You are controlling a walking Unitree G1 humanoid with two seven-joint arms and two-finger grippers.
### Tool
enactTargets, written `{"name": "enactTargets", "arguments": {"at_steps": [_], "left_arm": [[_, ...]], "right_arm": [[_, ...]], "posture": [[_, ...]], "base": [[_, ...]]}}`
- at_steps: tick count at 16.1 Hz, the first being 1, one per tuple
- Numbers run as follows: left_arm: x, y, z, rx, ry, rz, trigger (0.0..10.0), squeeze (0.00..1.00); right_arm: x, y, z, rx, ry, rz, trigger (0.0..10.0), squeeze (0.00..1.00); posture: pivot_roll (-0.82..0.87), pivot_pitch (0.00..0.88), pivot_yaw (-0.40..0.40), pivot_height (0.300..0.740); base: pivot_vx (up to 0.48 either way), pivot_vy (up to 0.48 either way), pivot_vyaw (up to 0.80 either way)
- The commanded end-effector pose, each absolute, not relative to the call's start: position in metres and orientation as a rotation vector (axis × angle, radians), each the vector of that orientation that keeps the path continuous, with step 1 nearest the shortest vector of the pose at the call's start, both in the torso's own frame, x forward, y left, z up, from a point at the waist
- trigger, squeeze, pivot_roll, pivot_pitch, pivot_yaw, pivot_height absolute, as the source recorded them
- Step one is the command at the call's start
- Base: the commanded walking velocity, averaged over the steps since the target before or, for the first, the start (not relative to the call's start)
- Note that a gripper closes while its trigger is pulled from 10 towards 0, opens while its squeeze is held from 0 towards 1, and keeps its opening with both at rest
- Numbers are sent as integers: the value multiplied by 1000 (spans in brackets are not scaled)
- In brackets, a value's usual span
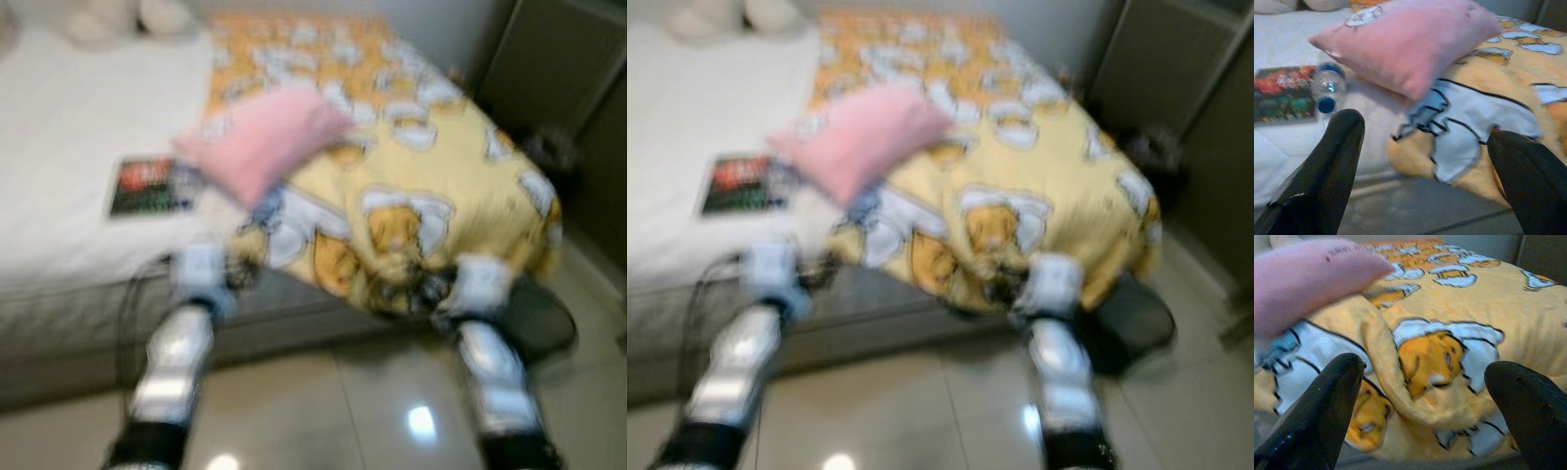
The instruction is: Clean up the room
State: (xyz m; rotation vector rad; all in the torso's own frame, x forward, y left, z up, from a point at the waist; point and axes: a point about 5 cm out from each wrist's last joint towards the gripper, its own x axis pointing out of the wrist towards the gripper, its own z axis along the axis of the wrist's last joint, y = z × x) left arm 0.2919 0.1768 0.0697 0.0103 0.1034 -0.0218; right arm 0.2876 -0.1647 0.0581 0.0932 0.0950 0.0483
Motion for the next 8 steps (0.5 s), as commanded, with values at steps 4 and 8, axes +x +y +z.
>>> {"name": "enactTargets", "arguments": {"at_steps": [4,8], "left_arm": [[301,165,84,-3,46,-48,10000,0],[305,155,89,9,33,-98,10000,0]], "right_arm": [[286,-177,59,73,90,20,10000,0],[286,-179,59,69,98,23,10000,0]], "posture": [[-32,0,0,740],[-35,0,-10,740]], "base": [[328,350,181],[377,238,353]]}}
